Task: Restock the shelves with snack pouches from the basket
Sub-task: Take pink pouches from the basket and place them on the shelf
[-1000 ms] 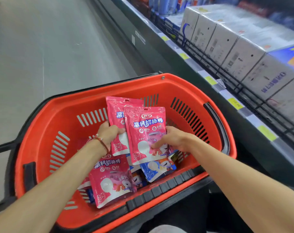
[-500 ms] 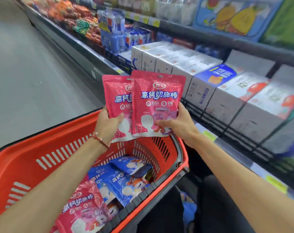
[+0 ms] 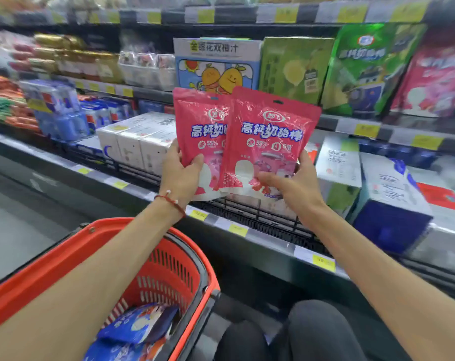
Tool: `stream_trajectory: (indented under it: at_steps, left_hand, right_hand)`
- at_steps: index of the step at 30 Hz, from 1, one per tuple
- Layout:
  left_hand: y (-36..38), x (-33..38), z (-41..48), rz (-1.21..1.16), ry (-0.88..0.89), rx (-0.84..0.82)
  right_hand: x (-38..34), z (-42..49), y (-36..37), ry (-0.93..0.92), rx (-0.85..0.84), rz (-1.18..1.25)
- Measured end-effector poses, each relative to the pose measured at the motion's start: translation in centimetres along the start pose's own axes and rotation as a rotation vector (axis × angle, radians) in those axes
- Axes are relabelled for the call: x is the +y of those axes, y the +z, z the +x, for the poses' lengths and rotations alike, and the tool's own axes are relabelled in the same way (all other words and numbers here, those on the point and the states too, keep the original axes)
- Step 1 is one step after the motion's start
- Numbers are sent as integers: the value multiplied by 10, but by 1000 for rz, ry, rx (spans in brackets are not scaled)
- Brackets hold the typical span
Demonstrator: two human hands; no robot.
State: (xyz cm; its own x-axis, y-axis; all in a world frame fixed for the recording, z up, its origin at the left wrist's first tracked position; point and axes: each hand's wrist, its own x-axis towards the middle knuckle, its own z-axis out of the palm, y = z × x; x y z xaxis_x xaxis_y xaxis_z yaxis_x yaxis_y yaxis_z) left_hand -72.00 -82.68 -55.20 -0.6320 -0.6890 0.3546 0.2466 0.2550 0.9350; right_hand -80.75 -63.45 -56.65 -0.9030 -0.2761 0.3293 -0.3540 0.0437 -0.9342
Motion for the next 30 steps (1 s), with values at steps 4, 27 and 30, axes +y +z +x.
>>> stream_trajectory:
  at_steps: [4,27,30]
  left_hand:
    - [64,10,-8,-73,40,-104]
    - [360,105,-83,-123,196,-309]
    - [391,116,-80,-115,212,-316]
  right_hand:
    - [-6,-4,-65,1,159,-32]
    - [-3,26,-383,-42,313,-92]
    - [-6,43,-404,-49,311,-59]
